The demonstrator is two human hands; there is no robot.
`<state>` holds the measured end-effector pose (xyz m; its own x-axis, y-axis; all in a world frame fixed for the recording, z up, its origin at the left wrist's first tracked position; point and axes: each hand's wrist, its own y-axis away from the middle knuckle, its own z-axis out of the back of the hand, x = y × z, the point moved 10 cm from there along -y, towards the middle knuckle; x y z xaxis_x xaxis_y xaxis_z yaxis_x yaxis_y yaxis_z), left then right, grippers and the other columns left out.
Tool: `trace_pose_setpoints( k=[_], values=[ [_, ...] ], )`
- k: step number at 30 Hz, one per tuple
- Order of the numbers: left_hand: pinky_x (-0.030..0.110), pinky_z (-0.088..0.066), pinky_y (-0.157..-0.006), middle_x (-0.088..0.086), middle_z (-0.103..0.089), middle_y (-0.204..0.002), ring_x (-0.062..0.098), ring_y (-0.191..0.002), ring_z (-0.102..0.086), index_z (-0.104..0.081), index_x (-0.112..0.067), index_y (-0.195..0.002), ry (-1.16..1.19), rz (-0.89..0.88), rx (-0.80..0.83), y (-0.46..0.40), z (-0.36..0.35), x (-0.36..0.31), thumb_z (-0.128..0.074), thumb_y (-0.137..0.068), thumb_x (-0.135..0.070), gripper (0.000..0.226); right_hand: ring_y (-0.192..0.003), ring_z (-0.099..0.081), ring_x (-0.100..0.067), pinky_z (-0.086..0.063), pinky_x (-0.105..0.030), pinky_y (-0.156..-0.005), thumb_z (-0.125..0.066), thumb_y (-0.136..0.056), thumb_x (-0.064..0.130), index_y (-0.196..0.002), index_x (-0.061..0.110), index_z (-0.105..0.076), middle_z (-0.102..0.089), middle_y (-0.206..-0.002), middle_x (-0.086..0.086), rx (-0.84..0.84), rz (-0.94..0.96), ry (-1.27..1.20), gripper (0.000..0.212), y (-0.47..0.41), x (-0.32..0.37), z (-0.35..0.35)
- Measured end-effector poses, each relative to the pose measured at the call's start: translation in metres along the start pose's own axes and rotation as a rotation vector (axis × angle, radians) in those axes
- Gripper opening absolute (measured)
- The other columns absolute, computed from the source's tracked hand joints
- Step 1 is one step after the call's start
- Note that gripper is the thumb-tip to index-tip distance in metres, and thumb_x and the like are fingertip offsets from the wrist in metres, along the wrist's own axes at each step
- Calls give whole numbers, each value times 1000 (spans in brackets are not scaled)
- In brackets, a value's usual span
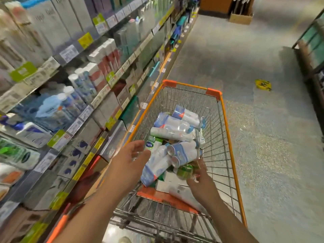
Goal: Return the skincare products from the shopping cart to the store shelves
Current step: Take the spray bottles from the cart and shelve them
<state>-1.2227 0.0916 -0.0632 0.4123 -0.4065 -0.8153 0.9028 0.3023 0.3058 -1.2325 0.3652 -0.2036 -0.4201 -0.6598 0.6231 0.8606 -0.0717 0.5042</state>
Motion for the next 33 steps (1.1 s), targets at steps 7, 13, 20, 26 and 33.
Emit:
trace_pose_setpoints(
  k=[7,13,20,26,33],
  values=[
    [15,-47,-84,-16,-70,-108,-7,-98,-62,-65,-37,-118,27,58,67,-18,-29,20,-67,-97,-28,22,-128,-53,-31,-47,-39,-105,-57,-80,55,-145,21,-42,-55,-139,-12,181,-247,479,74,-13,-93,-43],
    [22,-50,-82,-16,-73,-108,0,-103,-66,-66,-38,-118,28,119,140,-17,-37,45,-66,-98,-30,22,-132,-53,-30,-44,-42,-106,-55,-93,38,-148,20,-36,-53,-141,-10,284,-210,724,61,-13,-90,-45],
    [29,-54,-80,-17,-71,-105,4,-95,-67,-67,-41,-118,-8,141,156,-9,-31,49,-64,-98,-31,22,-117,-64,-22,-53,-40,-95,-59,-89,54,-134,22,-49,-65,-128,0,272,-141,690,56,-13,-65,-47],
    [27,-53,-70,-16,-69,-107,6,-90,-67,-64,-41,-122,-60,96,198,-2,-33,37,-59,-101,-27,26,-106,-66,-20,-56,-33,-84,-76,-77,57,-127,18,-53,-67,-118,1,240,-46,689,68,-3,-9,-36],
    [9,-52,-74,-13,-53,-139,5,-110,-58,-49,-37,-146,-324,-153,391,13,-58,7,-70,-88,-18,64,-112,-63,-24,-52,-33,-81,-82,-78,43,-129,19,-52,-64,-123,-3,275,189,654,64,42,98,11]
  ],
)
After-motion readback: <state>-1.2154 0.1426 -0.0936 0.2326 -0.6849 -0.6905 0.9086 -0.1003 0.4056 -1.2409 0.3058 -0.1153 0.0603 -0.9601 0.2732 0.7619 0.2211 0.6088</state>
